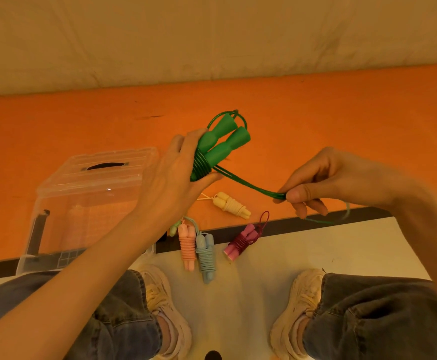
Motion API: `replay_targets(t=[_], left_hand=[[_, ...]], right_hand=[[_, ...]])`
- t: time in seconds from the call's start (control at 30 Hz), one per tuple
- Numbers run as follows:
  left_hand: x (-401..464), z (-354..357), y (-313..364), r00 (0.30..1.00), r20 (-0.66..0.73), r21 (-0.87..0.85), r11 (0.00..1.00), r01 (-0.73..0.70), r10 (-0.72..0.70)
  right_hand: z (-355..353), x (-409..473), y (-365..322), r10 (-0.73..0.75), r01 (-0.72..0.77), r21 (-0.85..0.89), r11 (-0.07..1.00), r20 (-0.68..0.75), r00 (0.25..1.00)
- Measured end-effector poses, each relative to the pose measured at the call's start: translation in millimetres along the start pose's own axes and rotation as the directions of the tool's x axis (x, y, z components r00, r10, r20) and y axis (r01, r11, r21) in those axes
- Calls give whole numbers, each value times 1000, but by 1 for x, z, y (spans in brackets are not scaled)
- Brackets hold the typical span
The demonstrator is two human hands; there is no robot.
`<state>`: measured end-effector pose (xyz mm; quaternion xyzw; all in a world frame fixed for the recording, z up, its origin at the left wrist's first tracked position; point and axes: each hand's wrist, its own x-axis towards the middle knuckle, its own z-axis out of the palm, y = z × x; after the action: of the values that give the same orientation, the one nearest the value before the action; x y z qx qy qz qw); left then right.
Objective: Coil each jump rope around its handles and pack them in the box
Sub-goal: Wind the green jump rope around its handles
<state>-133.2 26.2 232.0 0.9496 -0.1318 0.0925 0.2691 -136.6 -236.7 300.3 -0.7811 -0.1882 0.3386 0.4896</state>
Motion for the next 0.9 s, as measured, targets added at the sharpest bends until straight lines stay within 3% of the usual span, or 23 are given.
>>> replay_targets(t=[0.3,0.57,0.73,0.9], left_hand=[[-1,0,0,999,-39,113,993,14,-10],[5,-11,-21,991,-53,143,981,131,-124],[0,-2,-18,997,34,304,951,54,-68],[-3,2,-10,987,161,277,958,-73,28]], right_hand=[[10,3,-1,19,-24,51,998,87,996],[-19,-22,15,-33,33,0,999,-114,993],[-22,-27,18,-121,116,-38,993,-218,969],[-23,-22,12,-160,139,-81,987,-415,896]])
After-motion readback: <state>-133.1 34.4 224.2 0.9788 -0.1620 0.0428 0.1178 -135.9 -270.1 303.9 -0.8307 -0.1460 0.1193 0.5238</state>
